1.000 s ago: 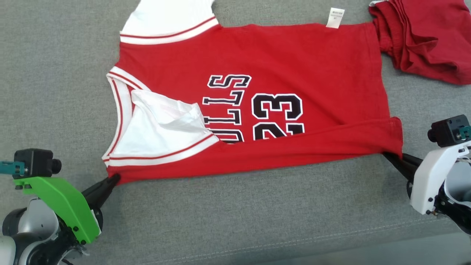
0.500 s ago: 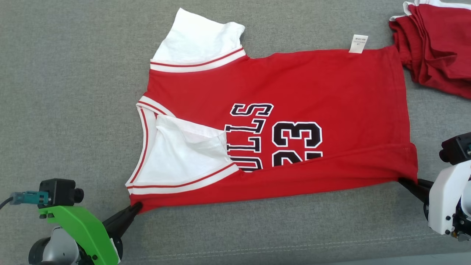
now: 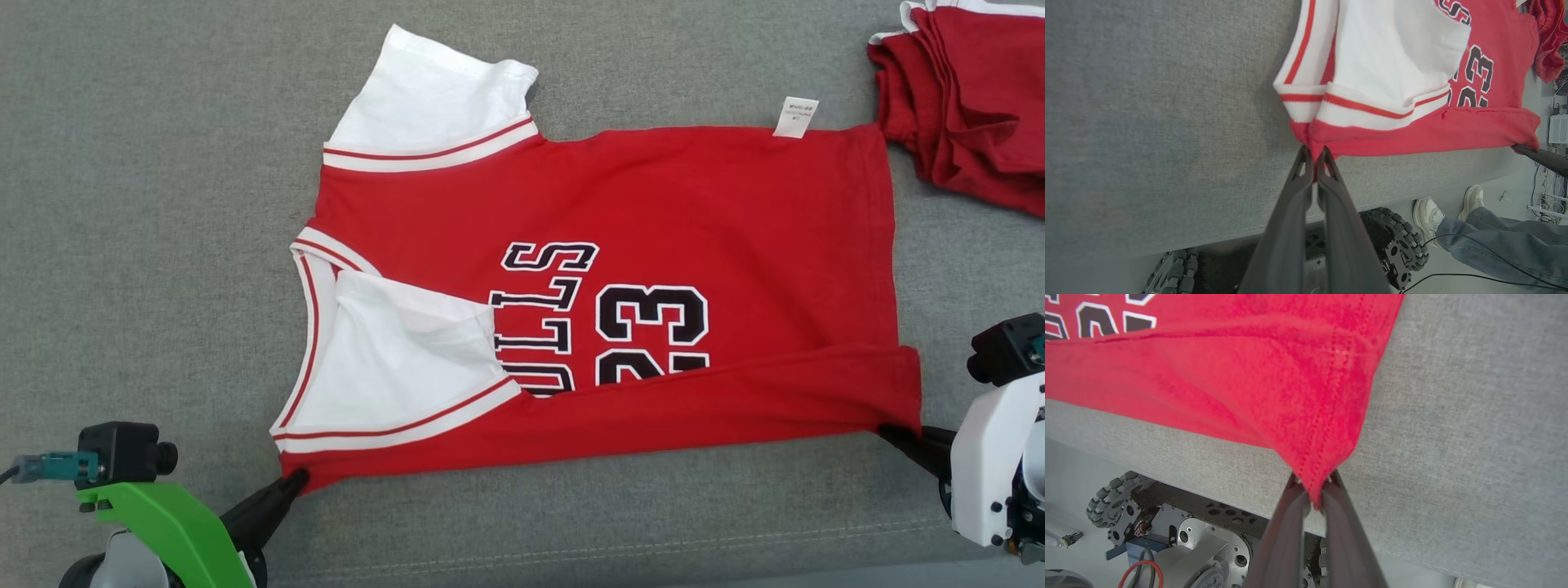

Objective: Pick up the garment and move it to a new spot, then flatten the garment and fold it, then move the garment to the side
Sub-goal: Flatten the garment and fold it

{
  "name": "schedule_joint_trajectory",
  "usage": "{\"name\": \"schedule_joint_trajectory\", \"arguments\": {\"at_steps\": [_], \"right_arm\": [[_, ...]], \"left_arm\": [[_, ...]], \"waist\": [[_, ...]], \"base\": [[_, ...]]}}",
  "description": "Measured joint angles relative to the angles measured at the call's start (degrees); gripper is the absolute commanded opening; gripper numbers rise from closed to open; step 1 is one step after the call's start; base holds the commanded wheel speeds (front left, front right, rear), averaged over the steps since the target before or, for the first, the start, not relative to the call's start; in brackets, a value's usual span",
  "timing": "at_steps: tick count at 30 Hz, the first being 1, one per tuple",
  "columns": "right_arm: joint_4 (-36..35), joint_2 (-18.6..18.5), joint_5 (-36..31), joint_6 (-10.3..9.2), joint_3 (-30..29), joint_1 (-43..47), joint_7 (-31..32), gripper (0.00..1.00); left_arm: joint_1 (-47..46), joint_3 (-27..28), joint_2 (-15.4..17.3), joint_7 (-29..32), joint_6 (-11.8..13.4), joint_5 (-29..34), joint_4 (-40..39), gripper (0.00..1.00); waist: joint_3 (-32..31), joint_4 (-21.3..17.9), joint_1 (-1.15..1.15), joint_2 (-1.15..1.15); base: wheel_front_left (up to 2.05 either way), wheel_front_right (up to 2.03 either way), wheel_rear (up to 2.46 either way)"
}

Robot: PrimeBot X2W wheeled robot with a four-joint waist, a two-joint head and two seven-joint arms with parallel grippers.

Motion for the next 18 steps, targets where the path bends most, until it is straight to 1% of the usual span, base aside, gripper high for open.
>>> {"name": "schedule_joint_trajectory", "arguments": {"at_steps": [4, 5, 6, 7, 8, 9, 12, 13, 16, 18], "right_arm": [[-0.96, -0.04, 0.42, -0.23, -0.26, 0.96, 0.26, 0.0], [-1.31, -0.04, 0.42, -0.62, -0.48, 1.02, 0.24, 0.0], [-1.55, -0.03, 0.43, -0.67, -0.77, 1.02, 0.23, 0.19], [-1.76, -0.02, 0.43, -0.77, -1.0, 1.02, 0.23, 0.35], [-1.94, -0.03, 0.43, -1.12, -1.14, 1.02, 0.23, 0.85], [-2.11, -0.04, 0.43, -1.12, -1.29, 1.03, 0.23, 1.0], [-2.32, -0.11, 0.43, -1.2, -1.64, 1.35, 0.23, 1.0], [-2.59, -0.86, 0.43, -1.66, -1.99, 1.86, 0.33, 1.0], [-3.44, -3.31, 0.42, -2.18, -3.41, 2.99, 1.31, 1.0], [-4.5, -4.7, 0.29, -2.21, -5.3, 2.97, 1.32, 1.0]], "left_arm": [[0.9, 0.36, 0.1, -0.16, 0.26, 0.02, -0.16, 0.0], [0.98, 0.48, 0.12, -0.18, 0.27, 0.11, -0.25, 0.04], [1.04, 0.49, 0.23, -0.24, 0.3, 0.3, -0.29, 0.42], [1.17, 0.42, 0.45, -0.24, 0.3, 0.53, -0.32, 0.74], [1.37, 0.2, 0.78, 0.01, 0.3, 0.58, -0.34, 1.0], [1.62, -0.03, 1.11, 0.16, 0.3, 0.69, -0.4, 1.0], [2.13, -0.53, 2.09, 0.8, 0.3, 1.35, -0.38, 1.0], [2.45, -0.45, 3.33, 1.19, 0.3, 2.54, -0.76, 1.0], [2.89, 0.53, 6.31, 2.22, 0.3, 3.85, -2.24, 1.0], [2.81, 2.42, 8.26, 2.6, 0.3, 4.35, -3.54, 1.0]], "waist": [[0.41, -0.84, 0.0, 0.0], [0.53, -1.06, 0.0, 0.0], [0.66, -1.27, 0.0, 0.0], [0.79, -1.48, 0.0, 0.0], [0.93, -1.67, 0.0, 0.0], [1.09, -1.83, 0.0, 0.0], [1.34, -2.08, 0.0, 0.0], [1.47, -2.22, 0.0, 0.0], [1.74, -2.33, 0.0, 0.0], [1.9, -2.41, 0.0, 0.0]], "base": [[0.0, 0.0, 0.0], [0.0, 0.0, 0.0], [0.0, 0.0, 0.0], [0.0, 0.0, 0.0], [0.0, 0.0, 0.0], [0.0, 0.0, 0.0], [0.0, 0.0, 0.0], [0.0, 0.0, 0.0], [0.0, 0.0, 0.0], [0.0, 0.0, 0.0]]}}
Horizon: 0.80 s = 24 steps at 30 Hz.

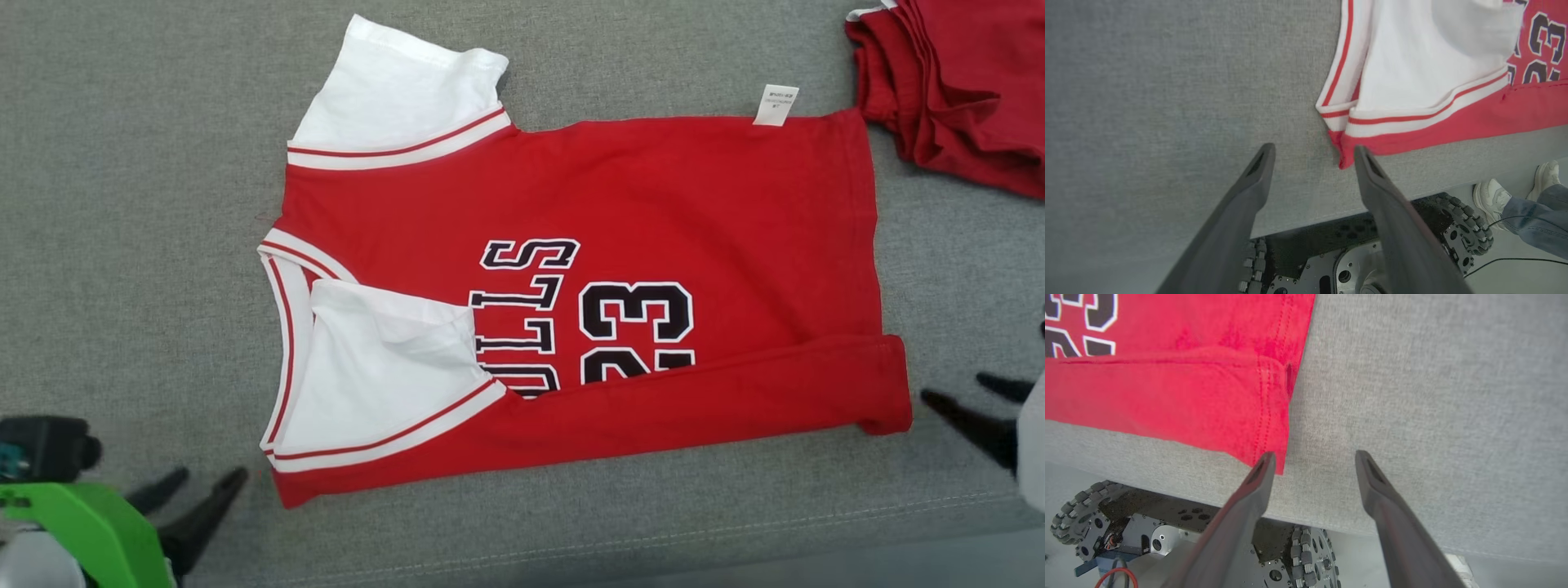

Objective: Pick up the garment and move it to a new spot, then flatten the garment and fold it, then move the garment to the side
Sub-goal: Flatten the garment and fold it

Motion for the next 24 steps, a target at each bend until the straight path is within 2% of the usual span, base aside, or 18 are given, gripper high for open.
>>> {"name": "schedule_joint_trajectory", "arguments": {"at_steps": [3, 6, 9, 12, 19, 24], "right_arm": [[-2.25, -1.82, -0.75, -0.9, -4.17, -2.08, -0.45, 1.0], [-3.72, -2.44, -1.36, -0.9, -6.97, -7.01, -1.63, 1.0], [-4.7, -2.43, -1.74, -0.9, -7.99, -11.65, -2.63, 1.0], [-4.69, -2.07, -2.44, -0.9, -7.88, -15.96, -2.69, 1.0], [-2.66, 3.1, -2.31, -0.9, -3.18, -23.87, -2.68, 1.0], [0.86, 6.71, -3.19, -0.9, -0.27, -28.71, -3.72, 1.0]], "left_arm": [[-1.85, 4.27, 2.69, -0.51, 0.0, 1.2, -3.05, 1.0], [-7.4, 7.0, 4.55, 0.01, 0.0, 1.38, -5.72, 1.0], [-12.96, 7.54, 5.34, 2.34, 0.0, -1.85, -7.72, 1.0], [-19.08, 8.78, 7.22, 4.3, 0.0, -2.48, -8.04, 1.0], [-30.55, 7.84, 10.87, 10.38, 0.18, -4.79, -7.15, 1.0], [-37.28, 4.32, 11.28, 12.52, 0.26, -4.78, -5.45, 1.0]], "waist": [[0.64, -0.21, 0.0, 0.0], [1.45, -0.58, 0.0, 0.0], [2.53, -1.0, 0.0, 0.0], [3.95, -1.46, 0.0, 0.0], [8.11, -2.86, 0.0, 0.0], [11.22, -3.94, 0.0, 0.0]], "base": [[0.0, 0.0, 0.0], [0.0, 0.0, 0.0], [0.0, 0.0, 0.0], [0.0, 0.0, 0.0], [0.0, 0.0, 0.0], [0.0, 0.0, 0.0]]}}
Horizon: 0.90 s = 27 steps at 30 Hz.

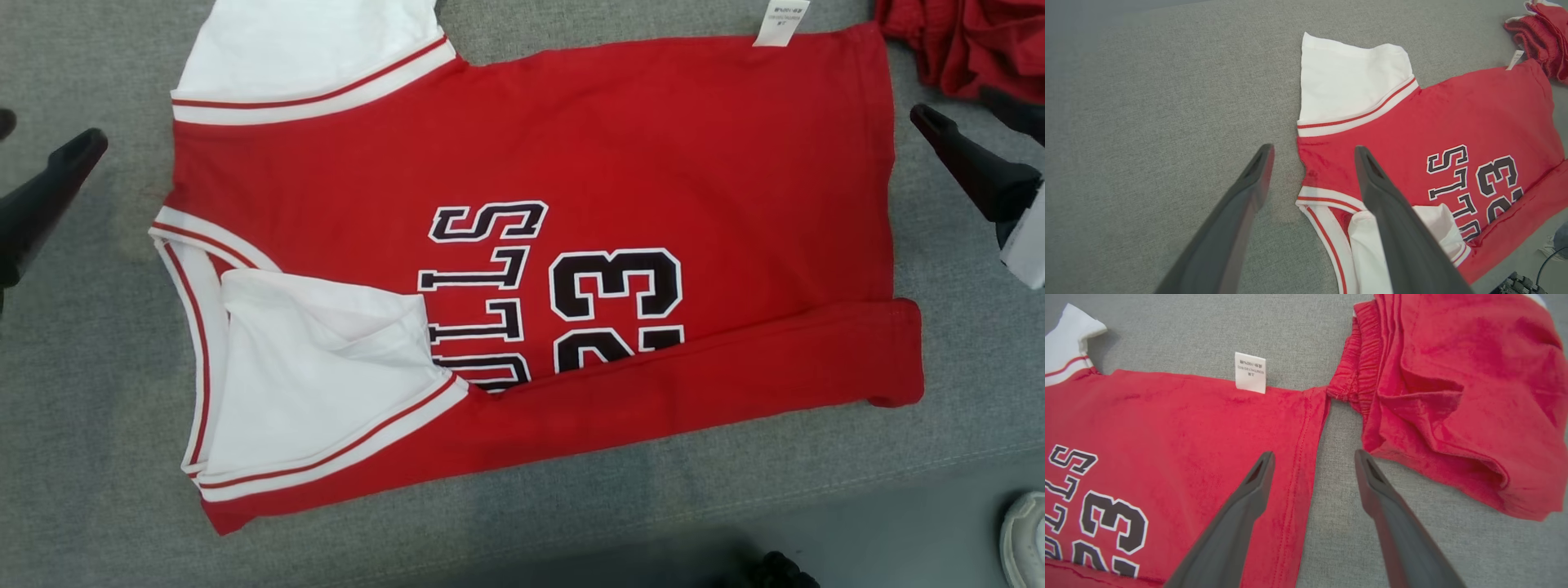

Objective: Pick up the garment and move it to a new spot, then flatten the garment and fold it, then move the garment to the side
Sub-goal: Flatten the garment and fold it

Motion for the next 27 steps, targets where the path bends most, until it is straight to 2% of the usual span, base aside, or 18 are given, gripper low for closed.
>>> {"name": "schedule_joint_trajectory", "arguments": {"at_steps": [6, 10, 16, 23, 27], "right_arm": [[5.13, 3.11, -1.58, 0.0, 2.77, -3.7, -1.13, 0.98], [8.42, 4.19, -2.85, 0.0, 3.43, -6.06, -2.01, 0.94], [11.11, 6.25, -3.35, 0.12, 4.97, -10.28, -2.52, 0.93], [14.34, 9.12, -4.31, 1.6, 7.77, -14.63, -3.5, 0.94], [15.94, 9.8, -4.85, 2.53, 8.99, -15.93, -3.92, 0.94]], "left_arm": [[-5.19, -3.72, -0.34, 1.71, 0.01, 0.3, 2.71, 1.0], [-8.59, -5.36, -0.62, 2.72, 0.01, 0.59, 4.12, 1.0], [-13.8, -7.76, -0.76, 4.35, 0.02, 2.11, 6.19, 1.0], [-19.64, -11.22, -2.55, 4.9, 0.32, 3.55, 9.84, 1.0], [-22.15, -13.15, -3.33, 5.14, -0.76, 3.98, 12.25, 1.0]], "waist": [[2.82, -0.84, 0.0, 0.0], [3.75, -0.99, 0.0, 0.0], [4.83, -0.82, 0.0, 0.0], [5.77, -1.77, 0.01, 0.0], [6.03, -2.76, 0.0, 0.0]], "base": [[0.0, 0.0, 0.0], [0.0, 0.0, 0.0], [0.0, 0.0, 0.0], [0.0, 0.0, 0.0], [0.0, 0.0, 0.0]]}}
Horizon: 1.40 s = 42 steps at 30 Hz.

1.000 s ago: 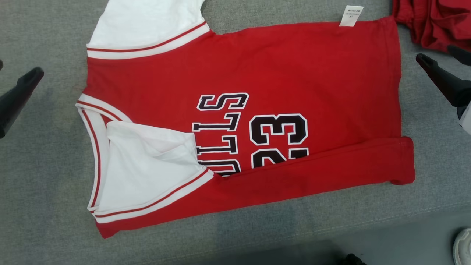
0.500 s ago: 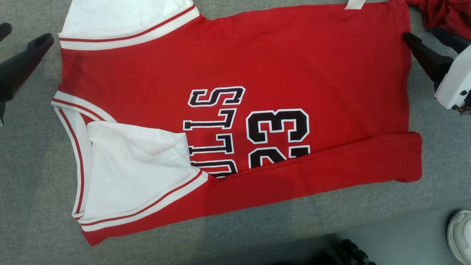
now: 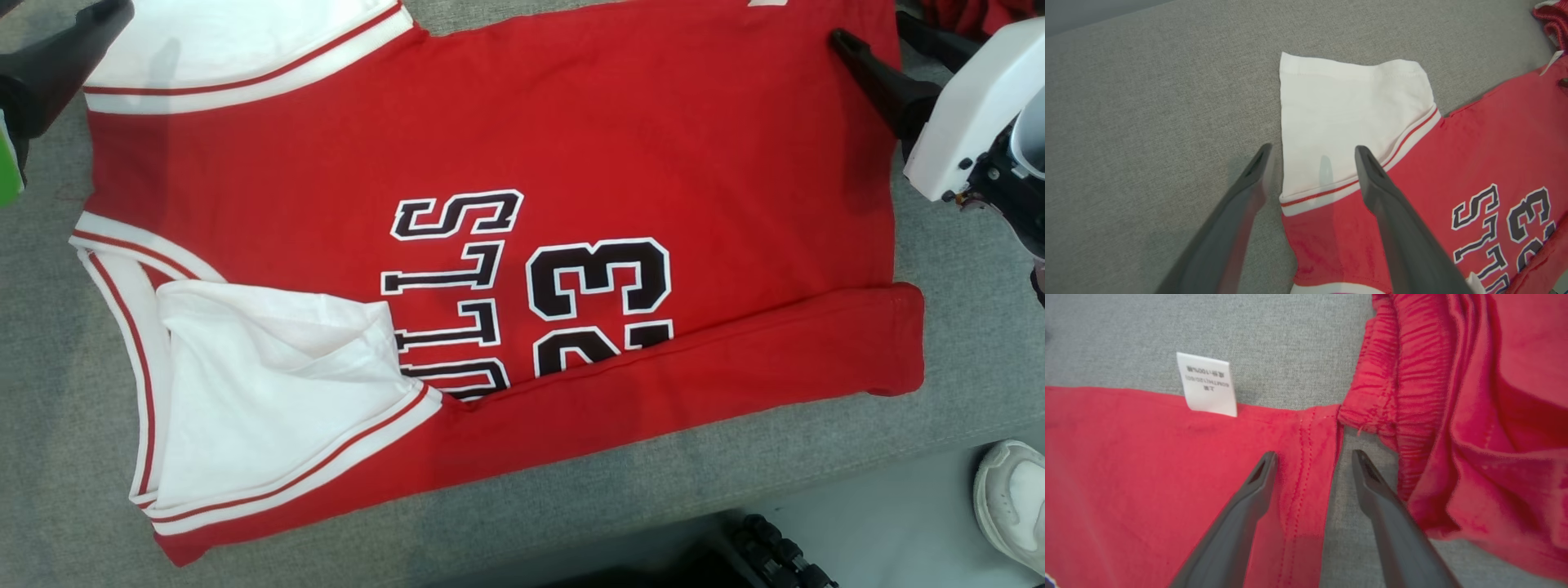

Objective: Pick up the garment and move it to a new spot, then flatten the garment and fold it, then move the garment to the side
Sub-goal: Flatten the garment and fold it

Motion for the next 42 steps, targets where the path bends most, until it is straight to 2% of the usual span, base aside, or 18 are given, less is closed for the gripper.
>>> {"name": "schedule_joint_trajectory", "arguments": {"at_steps": [9, 15, 22, 26, 30, 36, 42], "right_arm": [[1.8, 1.88, -0.7, 1.59, 1.79, -4.37, -0.03, 0.94], [3.13, 3.14, -1.46, 2.3, 2.76, -6.3, -0.56, 0.94], [4.81, 4.67, -1.9, 3.38, 3.82, -8.3, -1.47, 0.94], [5.65, 5.61, -1.91, 3.81, 4.43, -9.01, -2.04, 0.94], [6.16, 6.28, -1.91, 4.2, 4.82, -9.53, -2.15, 0.93], [7.68, 6.42, -1.99, 4.68, 5.1, -9.6, -3.09, 0.93], [8.8, 6.55, -2.11, 5.13, 5.25, -9.7, -3.55, 0.87]], "left_arm": [[-5.61, -1.67, -1.41, 0.04, -1.88, 0.64, 5.13, 1.0], [-8.84, -3.0, -1.6, -0.53, -3.38, 3.28, 8.51, 1.0], [-10.93, -4.66, -1.09, -1.13, -5.46, 6.26, 12.56, 1.0], [-11.74, -5.19, 0.26, -1.62, -6.59, 8.03, 14.84, 1.0], [-12.67, -5.1, 0.59, -2.1, -6.94, 8.16, 16.15, 1.0], [-13.19, -5.58, -1.8, -3.61, -7.8, 7.87, 19.31, 1.0], [-14.11, -6.41, -1.93, -4.47, -8.48, 7.82, 21.07, 1.0]], "waist": [[1.44, -2.25, 0.0, 0.0], [2.82, -3.47, 0.0, 0.0], [3.78, -4.99, 0.0, 0.0], [4.02, -5.98, 0.0, 0.0], [4.18, -6.73, 0.0, 0.0], [4.26, -7.65, 0.0, 0.0], [4.04, -7.83, 0.0, 0.0]], "base": [[0.0, 0.0, 0.0], [0.0, 0.0, 0.0], [0.0, 0.0, 0.0], [0.0, 0.0, 0.0], [0.0, 0.0, 0.0], [0.0, 0.0, 0.0], [0.0, 0.0, 0.0]]}}
